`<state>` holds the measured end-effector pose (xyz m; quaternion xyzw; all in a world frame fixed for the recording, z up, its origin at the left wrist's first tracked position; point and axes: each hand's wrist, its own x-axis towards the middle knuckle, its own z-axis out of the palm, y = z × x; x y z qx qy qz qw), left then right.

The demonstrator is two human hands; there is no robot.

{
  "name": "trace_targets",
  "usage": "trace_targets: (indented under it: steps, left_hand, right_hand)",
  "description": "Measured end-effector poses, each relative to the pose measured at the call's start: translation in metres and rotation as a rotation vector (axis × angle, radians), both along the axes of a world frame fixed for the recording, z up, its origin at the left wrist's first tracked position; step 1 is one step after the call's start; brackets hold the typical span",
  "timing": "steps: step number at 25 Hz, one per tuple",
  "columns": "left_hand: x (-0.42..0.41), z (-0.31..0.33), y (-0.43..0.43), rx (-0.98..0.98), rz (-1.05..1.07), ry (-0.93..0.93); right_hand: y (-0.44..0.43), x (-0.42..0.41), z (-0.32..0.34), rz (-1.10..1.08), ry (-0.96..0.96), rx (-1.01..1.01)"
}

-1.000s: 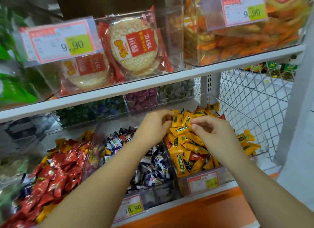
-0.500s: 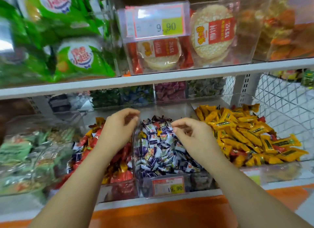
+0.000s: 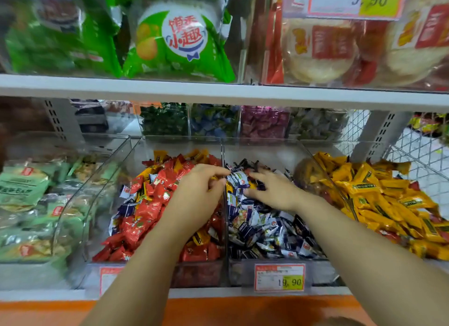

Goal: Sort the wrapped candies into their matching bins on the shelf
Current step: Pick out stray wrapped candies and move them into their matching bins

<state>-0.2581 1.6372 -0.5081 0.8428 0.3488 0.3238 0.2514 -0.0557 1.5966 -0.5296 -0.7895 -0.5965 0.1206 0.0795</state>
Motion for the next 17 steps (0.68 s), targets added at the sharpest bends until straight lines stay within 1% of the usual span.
trace_targets:
  steps: [2,4,8,11,12,13,15,16,17]
  left_hand:
    - [0.000,0.000,0.000,0.014,-0.009,0.011]
    - [-0.001,0.000,0.000,0.018,-0.026,0.017]
    - [-0.003,-0.001,-0.002,0.025,-0.050,0.021]
    - [-0.001,0.000,-0.004,0.019,-0.045,0.023]
    - [-0.001,0.000,-0.005,0.015,-0.041,0.020]
    - [0.000,0.001,-0.005,0.011,-0.037,0.016]
    - [0.001,0.002,-0.004,0.007,-0.036,0.012]
    - [0.000,0.002,-0.003,0.011,-0.040,0.014]
    - [0.000,0.001,-0.002,0.020,-0.045,0.018]
  right_hand:
    - [-0.003,0.004,-0.002,0.018,-0.060,-0.107]
    - [-0.019,0.006,-0.004,0.038,-0.105,-0.129]
    - [-0.060,0.000,0.000,0.104,-0.141,-0.188]
    - [-0.080,-0.002,0.017,0.144,-0.129,-0.272]
    - [-0.081,-0.003,0.023,0.145,-0.125,-0.263]
    - [-0.077,-0.005,0.027,0.142,-0.117,-0.212]
    - [-0.061,-0.016,0.030,0.166,-0.103,-0.054]
    - [-0.051,-0.023,0.026,0.204,-0.092,-0.016]
    - [-0.043,-0.031,0.021,0.243,-0.069,-0.020]
